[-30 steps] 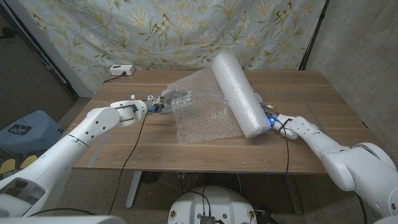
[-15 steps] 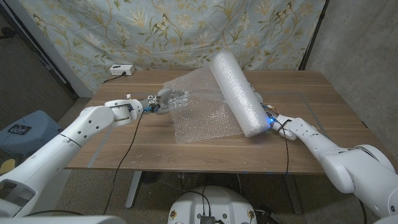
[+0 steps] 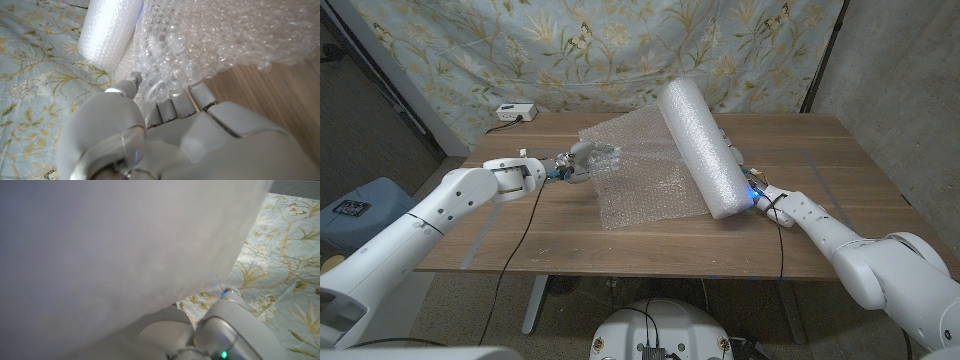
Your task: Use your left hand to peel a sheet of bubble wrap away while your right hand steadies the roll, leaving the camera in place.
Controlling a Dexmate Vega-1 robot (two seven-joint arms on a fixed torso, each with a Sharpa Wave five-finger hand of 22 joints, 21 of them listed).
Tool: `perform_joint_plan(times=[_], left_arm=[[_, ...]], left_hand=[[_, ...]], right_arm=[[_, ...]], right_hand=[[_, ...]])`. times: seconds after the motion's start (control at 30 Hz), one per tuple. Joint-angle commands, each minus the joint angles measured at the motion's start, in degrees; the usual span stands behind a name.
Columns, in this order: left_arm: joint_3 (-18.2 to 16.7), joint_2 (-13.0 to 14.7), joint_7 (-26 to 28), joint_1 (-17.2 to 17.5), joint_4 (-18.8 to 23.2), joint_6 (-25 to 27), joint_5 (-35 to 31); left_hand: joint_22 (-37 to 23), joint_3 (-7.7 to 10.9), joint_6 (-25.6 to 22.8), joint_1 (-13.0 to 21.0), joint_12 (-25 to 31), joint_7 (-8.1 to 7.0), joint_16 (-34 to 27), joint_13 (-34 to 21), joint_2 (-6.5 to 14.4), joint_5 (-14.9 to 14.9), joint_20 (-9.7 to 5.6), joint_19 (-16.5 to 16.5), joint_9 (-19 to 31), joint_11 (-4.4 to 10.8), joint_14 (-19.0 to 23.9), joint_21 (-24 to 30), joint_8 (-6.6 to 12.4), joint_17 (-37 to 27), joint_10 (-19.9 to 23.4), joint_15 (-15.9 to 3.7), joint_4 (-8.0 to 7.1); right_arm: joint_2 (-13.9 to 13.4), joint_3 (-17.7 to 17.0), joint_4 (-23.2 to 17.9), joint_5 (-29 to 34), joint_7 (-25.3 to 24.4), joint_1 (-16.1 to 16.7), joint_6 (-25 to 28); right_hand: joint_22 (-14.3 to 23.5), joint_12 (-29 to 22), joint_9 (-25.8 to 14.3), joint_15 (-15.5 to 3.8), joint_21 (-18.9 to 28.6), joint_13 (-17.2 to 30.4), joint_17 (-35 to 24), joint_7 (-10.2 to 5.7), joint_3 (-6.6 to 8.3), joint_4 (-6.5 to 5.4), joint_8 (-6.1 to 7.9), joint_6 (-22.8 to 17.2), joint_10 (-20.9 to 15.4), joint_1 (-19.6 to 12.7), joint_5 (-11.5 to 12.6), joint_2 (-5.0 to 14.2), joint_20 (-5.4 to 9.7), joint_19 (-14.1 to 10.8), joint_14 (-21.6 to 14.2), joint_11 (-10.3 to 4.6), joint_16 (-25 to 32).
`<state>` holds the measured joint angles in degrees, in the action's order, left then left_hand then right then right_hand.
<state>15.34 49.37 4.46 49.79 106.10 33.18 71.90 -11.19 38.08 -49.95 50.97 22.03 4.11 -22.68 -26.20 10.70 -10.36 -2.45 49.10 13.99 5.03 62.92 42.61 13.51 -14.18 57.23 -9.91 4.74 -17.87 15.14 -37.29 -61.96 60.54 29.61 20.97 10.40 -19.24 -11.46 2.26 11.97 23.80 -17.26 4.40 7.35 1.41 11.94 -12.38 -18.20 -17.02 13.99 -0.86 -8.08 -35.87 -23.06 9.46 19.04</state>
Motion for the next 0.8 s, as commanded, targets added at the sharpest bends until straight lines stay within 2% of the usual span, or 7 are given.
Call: perform_joint_plan(times=[0.03, 0.47, 0.8], left_arm=[[0.24, 0.95, -0.88, -0.83, -0.45, 0.95, -0.09], [0.23, 1.87, -1.31, -1.49, -0.56, 2.24, 0.09], [0.28, 2.44, -2.12, -1.84, -0.39, 2.84, 0.14]], left_hand=[[-0.03, 0.58, -1.31, -0.45, -0.03, 1.55, -0.26, -0.30, 0.10, -0.01, -0.03, -0.14, 0.12, 0.66, -0.27, 0.42, -0.17, -0.12, 1.10, -0.36, 0.05], [0.01, 0.61, -1.38, -0.53, -0.22, 1.67, -0.25, -0.42, 0.08, 0.00, -0.02, -0.25, 0.16, 0.62, -0.39, 0.79, -0.23, -0.14, 1.12, -0.20, 0.07], [0.03, 0.62, -1.31, -0.54, -0.39, 1.69, -0.34, -0.42, 0.14, 0.00, 0.04, -0.40, 0.23, 0.63, -0.32, 1.02, -0.29, -0.22, 1.13, -0.18, 0.09]], right_arm=[[0.88, -0.88, 1.25, -0.19, 0.95, 0.04, -1.79], [0.92, -1.49, 0.14, -0.49, -0.04, 1.10, -2.27], [0.35, -2.02, -0.94, -0.96, -0.82, 1.87, -2.34]], right_hand=[[0.07, 0.03, -0.13, -0.31, 0.00, 0.25, -0.20, -0.02, -0.15, 0.14, 0.44, -0.52, -0.07, 0.45, 0.28, 0.07, 0.13, 0.09, -0.22, -0.32, -0.14], [0.08, 0.16, -0.12, -0.43, -0.06, 0.28, -0.15, -0.16, -0.25, 0.23, 0.54, -0.89, -0.35, 0.49, 0.37, 0.08, 0.04, 0.20, -0.20, -0.09, -0.24], [0.08, 0.43, -0.11, -0.67, -0.08, 0.30, -0.11, -0.37, -0.35, 0.27, 0.49, -0.87, -0.14, 0.58, 0.44, 0.07, -0.47, 0.26, -0.12, -0.44, -0.34]])
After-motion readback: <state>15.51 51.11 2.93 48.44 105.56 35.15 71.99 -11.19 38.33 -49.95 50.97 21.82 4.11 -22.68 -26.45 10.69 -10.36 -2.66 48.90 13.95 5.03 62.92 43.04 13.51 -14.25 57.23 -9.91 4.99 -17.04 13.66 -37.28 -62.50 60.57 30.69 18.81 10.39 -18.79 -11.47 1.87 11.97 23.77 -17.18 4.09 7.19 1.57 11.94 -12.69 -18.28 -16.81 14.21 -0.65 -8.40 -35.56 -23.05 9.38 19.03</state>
